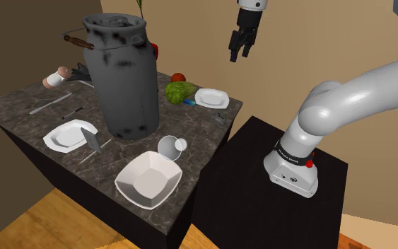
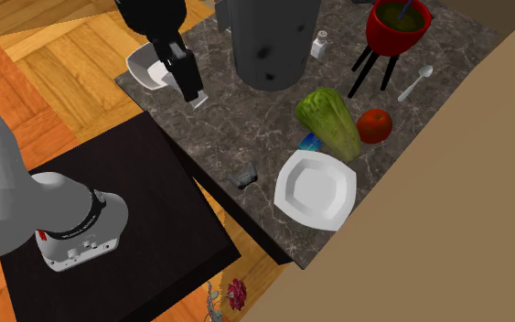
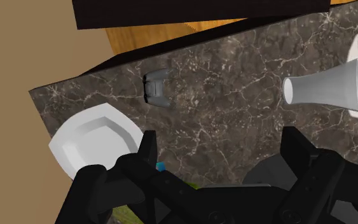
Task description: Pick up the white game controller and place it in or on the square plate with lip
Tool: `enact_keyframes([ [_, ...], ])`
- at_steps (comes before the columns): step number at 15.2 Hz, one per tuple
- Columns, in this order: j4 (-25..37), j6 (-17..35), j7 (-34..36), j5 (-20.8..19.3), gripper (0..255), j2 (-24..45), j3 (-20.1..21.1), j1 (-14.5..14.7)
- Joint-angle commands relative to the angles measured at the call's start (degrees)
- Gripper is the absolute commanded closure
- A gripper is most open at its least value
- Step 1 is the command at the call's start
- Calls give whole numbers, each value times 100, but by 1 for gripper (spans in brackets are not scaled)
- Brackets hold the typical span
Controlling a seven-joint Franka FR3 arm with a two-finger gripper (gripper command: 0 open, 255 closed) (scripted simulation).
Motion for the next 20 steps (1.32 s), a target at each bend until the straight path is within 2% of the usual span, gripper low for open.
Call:
enact_keyframes([
  [1, -350, 439, -39, -53, 0, 92, -59, -42],
  [10, -1264, 2427, -56, -154, 0, 1231, -211, -124],
  [20, -1447, 4780, -194, -38, 0, 3476, -403, -130],
])
